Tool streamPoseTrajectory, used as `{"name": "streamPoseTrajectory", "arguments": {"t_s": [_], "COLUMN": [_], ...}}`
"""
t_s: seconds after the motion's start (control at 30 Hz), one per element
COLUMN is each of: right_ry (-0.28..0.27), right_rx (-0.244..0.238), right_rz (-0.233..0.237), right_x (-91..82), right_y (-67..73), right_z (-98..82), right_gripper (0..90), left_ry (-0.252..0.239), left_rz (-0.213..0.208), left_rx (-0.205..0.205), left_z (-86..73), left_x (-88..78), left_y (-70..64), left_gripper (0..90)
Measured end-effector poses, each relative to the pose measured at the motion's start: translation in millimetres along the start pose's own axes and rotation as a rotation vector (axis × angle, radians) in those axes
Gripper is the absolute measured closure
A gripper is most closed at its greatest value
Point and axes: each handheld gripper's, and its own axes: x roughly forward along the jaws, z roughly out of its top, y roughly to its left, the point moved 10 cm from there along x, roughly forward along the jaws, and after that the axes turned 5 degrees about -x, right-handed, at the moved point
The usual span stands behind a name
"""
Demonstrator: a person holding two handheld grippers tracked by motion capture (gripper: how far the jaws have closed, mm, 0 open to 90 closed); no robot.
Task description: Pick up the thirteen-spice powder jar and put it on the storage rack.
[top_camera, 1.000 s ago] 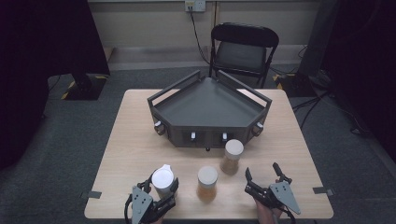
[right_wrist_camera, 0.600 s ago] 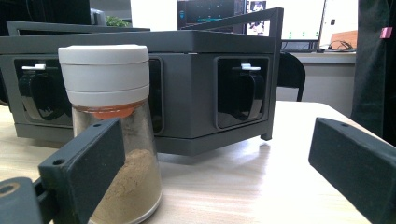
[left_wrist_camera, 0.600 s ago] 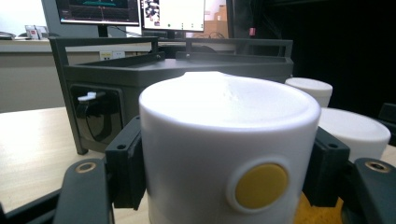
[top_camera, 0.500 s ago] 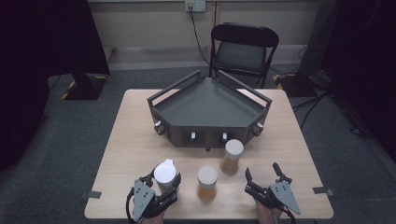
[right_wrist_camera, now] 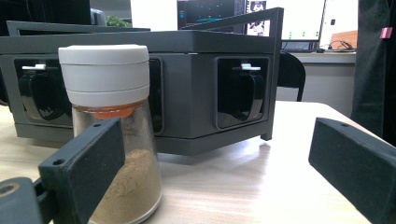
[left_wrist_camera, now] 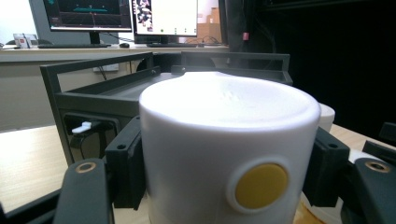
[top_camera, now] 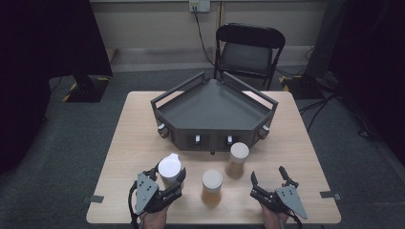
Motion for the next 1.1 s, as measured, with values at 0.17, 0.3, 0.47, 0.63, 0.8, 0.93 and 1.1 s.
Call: {"name": "streamPoseTrajectory", "arguments": {"t_s": [0.17,0.3,0.47,0.63,0.8,0.93,1.1], "right_ry": [0.000,0.000,0.000,0.000,0.000,0.000,0.000], "right_rx": [0.000,0.000,0.000,0.000,0.000,0.000,0.000], "right_rz": [0.000,0.000,0.001,0.002,0.002,0.002,0.002], "right_x": [0.0,0.0,0.0,0.0,-0.1,0.0,0.0], "right_y": [0.0,0.0,0.0,-0.1,-0.1,-0.1,-0.1], "right_z": [0.0,0.0,0.0,0.0,0.0,0.0,0.0], "right_gripper": [2.5,2.5,2.5,2.5,2.4,2.4,2.5], "left_ry": [-0.008,-0.008,-0.012,-0.022,-0.017,-0.011,-0.012], "left_rz": [-0.014,-0.020,-0.031,-0.038,-0.038,-0.039,-0.039], "left_rx": [0.007,0.015,0.018,0.022,0.028,0.027,0.025], "left_z": [7.5,12.2,18.6,27.1,30.4,30.9,33.5], "left_x": [4.6,8.6,13.6,18.8,24.2,27.6,29.9], "left_y": [1.7,2.0,2.1,3.8,6.7,9.3,10.5], "left_gripper": [30.9,30.9,30.9,30.9,30.9,30.9,30.9]}}
